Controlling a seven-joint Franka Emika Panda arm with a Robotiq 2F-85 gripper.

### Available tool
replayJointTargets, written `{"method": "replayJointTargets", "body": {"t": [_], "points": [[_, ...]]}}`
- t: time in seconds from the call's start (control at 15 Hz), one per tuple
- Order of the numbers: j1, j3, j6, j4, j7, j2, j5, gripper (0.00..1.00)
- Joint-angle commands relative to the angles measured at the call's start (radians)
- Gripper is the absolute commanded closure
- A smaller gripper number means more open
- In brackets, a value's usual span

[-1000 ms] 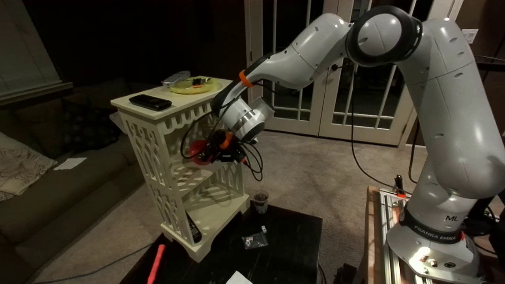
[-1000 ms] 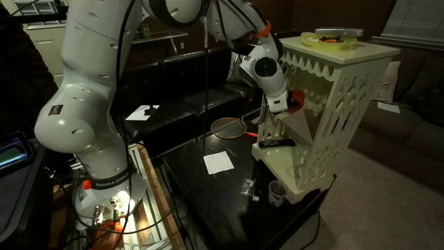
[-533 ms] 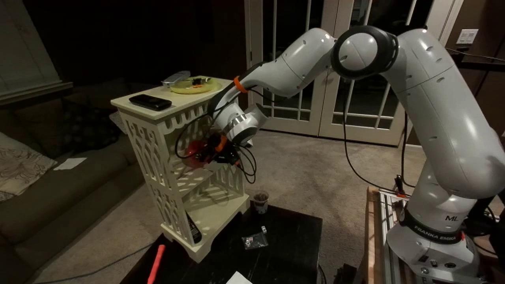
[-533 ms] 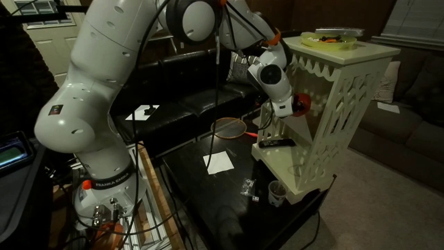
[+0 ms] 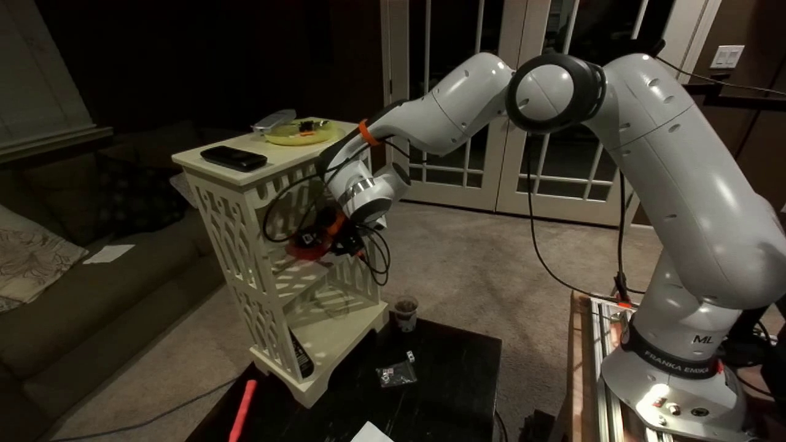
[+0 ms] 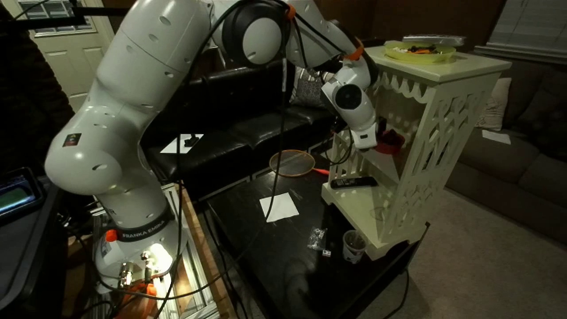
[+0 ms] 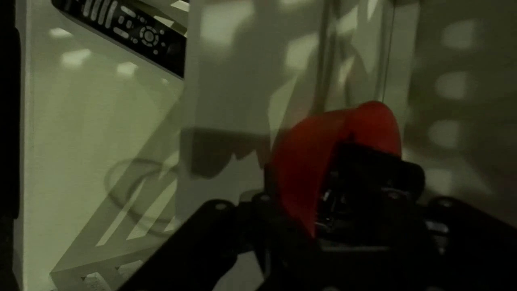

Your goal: Put the red bowl in the middle shelf

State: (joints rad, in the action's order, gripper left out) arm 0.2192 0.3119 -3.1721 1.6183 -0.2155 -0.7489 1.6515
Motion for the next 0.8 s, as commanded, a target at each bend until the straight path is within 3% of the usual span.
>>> {"method": "replayJointTargets", "body": {"t": [0.0, 0.2, 0.4, 0.73], "points": [[0.033, 0.012, 0.034, 0.009, -0.062, 0.058, 0.079, 0.22], [0.096, 0.017, 0.166, 0.222, 0.003, 0.164, -0.056, 0.02], [0.178, -0.009, 0.386, 0.366, -0.003, 0.269, -0.190, 0.00], [0.435, 0.061, 0.784, 0.539, -0.088, 0.470, -0.292, 0.00]]}}
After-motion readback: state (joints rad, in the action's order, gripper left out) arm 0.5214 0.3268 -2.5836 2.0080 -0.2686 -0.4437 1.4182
